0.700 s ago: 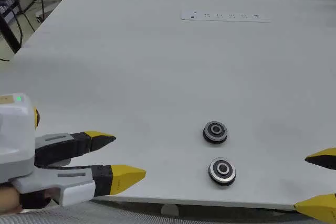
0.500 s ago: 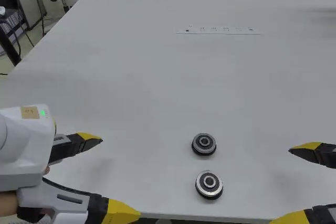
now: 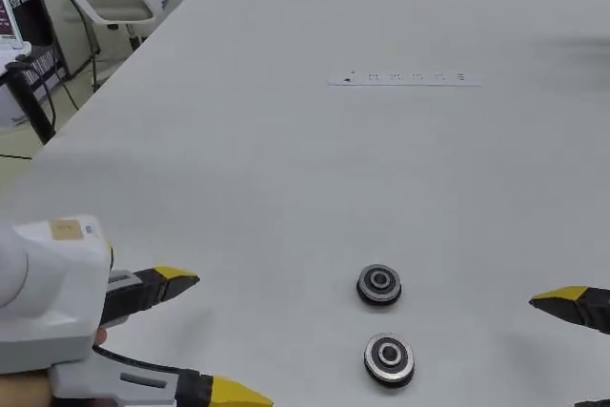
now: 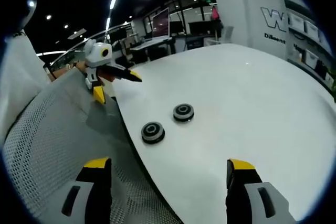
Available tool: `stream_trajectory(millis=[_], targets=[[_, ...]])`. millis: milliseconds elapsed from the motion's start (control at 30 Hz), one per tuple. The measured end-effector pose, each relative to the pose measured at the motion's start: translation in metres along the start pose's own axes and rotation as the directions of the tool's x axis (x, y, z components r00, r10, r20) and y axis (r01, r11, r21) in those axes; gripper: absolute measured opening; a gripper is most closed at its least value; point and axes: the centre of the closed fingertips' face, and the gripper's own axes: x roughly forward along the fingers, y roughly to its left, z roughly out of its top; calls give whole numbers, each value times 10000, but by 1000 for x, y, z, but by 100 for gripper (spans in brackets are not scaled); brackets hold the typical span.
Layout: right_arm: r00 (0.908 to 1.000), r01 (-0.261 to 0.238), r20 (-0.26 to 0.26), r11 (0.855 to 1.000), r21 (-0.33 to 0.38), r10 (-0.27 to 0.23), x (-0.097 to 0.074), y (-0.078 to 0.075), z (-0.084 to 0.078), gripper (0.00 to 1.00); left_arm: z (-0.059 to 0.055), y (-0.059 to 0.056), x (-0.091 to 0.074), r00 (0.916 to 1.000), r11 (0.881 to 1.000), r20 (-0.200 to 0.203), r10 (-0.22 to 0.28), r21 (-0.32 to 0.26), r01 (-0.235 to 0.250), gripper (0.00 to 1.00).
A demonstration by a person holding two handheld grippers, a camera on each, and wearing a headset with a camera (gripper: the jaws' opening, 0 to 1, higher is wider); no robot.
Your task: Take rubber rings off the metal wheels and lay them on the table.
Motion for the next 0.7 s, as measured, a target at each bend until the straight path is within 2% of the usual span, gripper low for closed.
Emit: stream_trajectory(millis=[200, 367, 533, 700], targets=[[9998, -18, 199, 10000, 53, 17, 0, 0, 3, 89, 3, 3, -2, 9998, 9999, 152, 110, -57, -110, 97], [9989, -73, 456, 9997, 219, 63, 1, -1, 7, 87, 2, 6, -4, 9997, 9997, 75, 247, -59, -246, 96], [9995, -39, 330, 9999, 161, 34, 3, -2, 5, 86, 2, 10, -6, 9994, 9994, 62, 339, 39, -339, 96], [9989, -2, 478, 9997, 230, -9, 1, -3, 7, 85, 6, 10, -7, 9992, 9993, 158, 360, 117, -362, 95]])
